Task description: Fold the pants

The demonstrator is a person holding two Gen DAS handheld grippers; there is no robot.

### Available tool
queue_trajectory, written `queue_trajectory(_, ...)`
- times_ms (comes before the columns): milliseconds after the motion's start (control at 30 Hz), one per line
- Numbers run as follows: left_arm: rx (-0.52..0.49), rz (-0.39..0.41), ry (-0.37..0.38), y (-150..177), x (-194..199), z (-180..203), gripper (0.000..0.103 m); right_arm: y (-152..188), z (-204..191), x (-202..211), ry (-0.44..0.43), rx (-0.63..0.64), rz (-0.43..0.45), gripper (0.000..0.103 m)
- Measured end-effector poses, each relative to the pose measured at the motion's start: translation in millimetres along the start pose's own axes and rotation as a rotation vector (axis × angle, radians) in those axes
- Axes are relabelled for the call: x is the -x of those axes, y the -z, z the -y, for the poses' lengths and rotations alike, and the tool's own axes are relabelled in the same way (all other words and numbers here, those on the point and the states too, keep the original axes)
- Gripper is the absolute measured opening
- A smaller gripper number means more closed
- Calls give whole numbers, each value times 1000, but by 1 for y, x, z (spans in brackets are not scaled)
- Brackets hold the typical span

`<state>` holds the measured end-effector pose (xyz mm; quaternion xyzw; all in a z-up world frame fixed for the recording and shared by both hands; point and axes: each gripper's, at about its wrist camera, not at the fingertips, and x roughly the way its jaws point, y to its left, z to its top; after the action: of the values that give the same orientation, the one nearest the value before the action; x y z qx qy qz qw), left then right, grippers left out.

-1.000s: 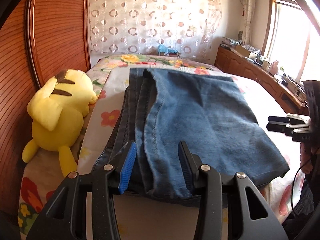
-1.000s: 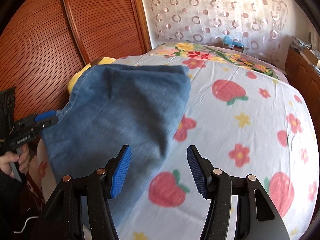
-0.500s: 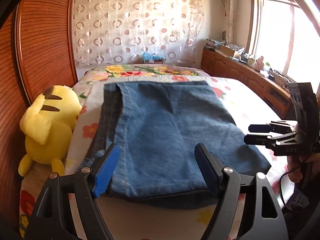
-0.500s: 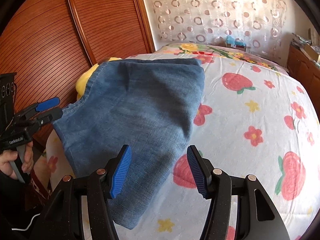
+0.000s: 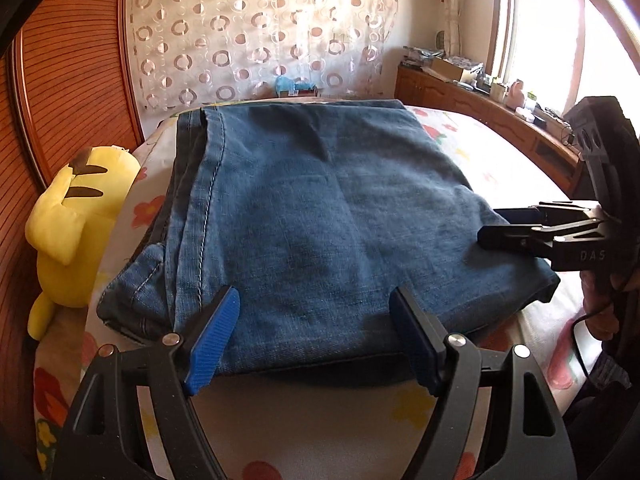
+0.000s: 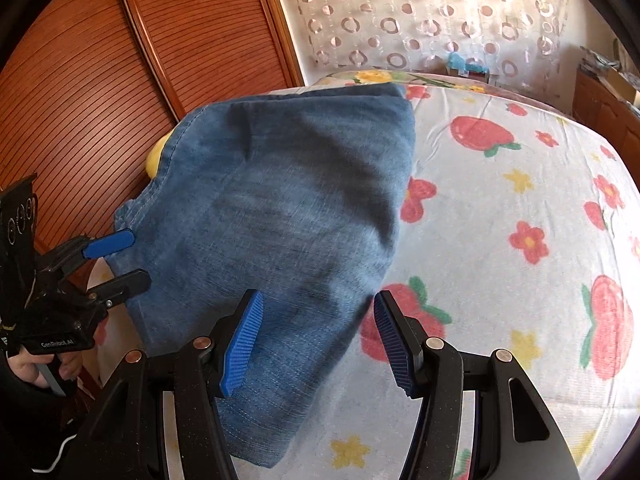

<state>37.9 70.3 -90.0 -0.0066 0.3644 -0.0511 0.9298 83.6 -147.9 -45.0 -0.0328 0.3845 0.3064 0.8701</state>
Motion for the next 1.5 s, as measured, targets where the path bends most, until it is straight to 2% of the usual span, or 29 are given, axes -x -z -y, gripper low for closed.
queue_trajectory(133, -20, 8, -11, 2, 0, 2, 78, 2, -2, -6, -5, 0, -5, 59)
queue_trajectory(333, -20, 11, -11, 3, -1, 2, 79, 1, -5, -10, -15, 14, -2, 48)
queue_trajectory(500, -17, 12, -9, 3, -1, 3, 79, 2, -9, -10, -29, 25, 3, 30)
queue_trajectory(567, -15, 14, -6, 2, -1, 1, 79, 2, -9, -9, -36, 27, 13, 17)
queue_trajectory(633, -7, 16, 9, 1, 2, -1, 79, 0, -17, 4, -33, 66, 87, 12)
queue_trajectory(733, 36, 29, 36, -5, 13, -11, 79, -11, -27, 20, -65, 88, 147, 11)
queue_trajectory(1033, 96, 124, -63, -20, 56, -53, 79, -56, -75, 27, -170, 198, 214, 10)
queue_trajectory(1133, 124, 153, -85, -17, 65, -75, 79, -68, -89, 17, -218, 220, 209, 10)
queue_trajectory(1233, 156, 152, -122, -12, 69, -96, 79, -77, -105, -1, -304, 233, 200, 10)
queue_trajectory(1333, 187, 162, -152, -9, 76, -115, 79, -85, -118, -24, -337, 247, 169, 10)
queue_trajectory(1500, 195, 176, -183, -4, 84, -130, 79, -96, -134, -59, -426, 249, 118, 10)
